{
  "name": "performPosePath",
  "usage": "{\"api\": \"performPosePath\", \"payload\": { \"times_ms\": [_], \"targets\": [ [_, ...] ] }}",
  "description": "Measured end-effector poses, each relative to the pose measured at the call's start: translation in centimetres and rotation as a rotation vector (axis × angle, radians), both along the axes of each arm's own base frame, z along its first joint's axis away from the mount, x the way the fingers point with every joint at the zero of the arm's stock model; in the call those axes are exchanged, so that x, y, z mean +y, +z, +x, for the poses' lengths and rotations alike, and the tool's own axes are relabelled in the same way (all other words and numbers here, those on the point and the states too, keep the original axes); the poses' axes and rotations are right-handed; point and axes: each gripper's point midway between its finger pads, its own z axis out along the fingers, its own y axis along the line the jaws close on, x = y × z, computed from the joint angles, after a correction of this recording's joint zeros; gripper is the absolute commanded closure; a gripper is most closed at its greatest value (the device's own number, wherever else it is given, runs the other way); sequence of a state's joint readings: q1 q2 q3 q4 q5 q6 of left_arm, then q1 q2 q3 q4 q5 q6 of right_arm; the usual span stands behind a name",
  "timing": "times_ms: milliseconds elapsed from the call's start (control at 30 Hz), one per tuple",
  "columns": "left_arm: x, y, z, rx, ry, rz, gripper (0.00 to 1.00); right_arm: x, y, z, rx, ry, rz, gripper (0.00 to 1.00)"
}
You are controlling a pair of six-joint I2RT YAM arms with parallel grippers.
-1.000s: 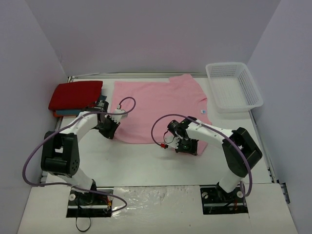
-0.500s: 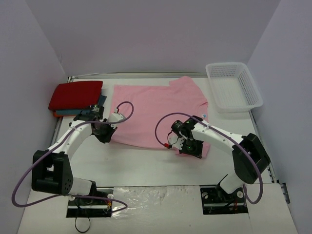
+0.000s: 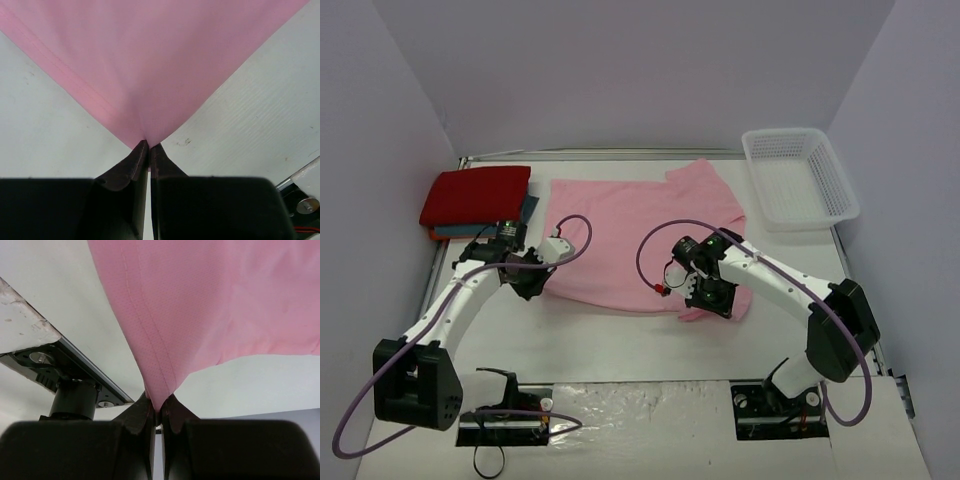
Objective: Fold and stack the t-shirts
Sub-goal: Grap the side of the flattened tshirt closest away from the robot with both arms, then fold the flattened tshirt in 1/3 of the way
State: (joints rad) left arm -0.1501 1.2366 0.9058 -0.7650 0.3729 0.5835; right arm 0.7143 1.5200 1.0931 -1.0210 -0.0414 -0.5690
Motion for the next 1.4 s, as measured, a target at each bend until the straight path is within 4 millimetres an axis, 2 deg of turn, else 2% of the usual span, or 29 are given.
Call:
{"api": "performPosePath", "payload": {
  "times_ms": [167,367,600,933,1167,1400],
  "targets": [
    [0.0,0.1,-0.1,0.0,-0.005,0.002,0.98,0.6,1.3,2.2,-0.064,-0.023,0.039,1.0],
    [-0.1,1.3,0.7,-0.033,-0.003,-0.002,0.98,-0.1,2.2,5.8,-0.117,-0.071,0.036,1.0],
    [-0.1,1.7,1.5,-0.051,0.024,-0.011,0.98,-1.4,2.5,9.4,-0.139,-0.116,0.021,1.0],
    [0.1,1.3,3.3,-0.041,0.057,-0.007,0.98,-1.0,2.0,14.4,-0.159,-0.115,0.015,1.0],
    [0.5,1.4,6.0,-0.054,0.09,0.006,0.98,-0.7,1.3,18.1,-0.175,-0.118,0.013,1.0],
    [1.0,0.3,9.0,-0.028,0.125,0.011,0.98,-1.1,-0.3,21.0,-0.163,-0.122,0.002,1.0]
  ]
}}
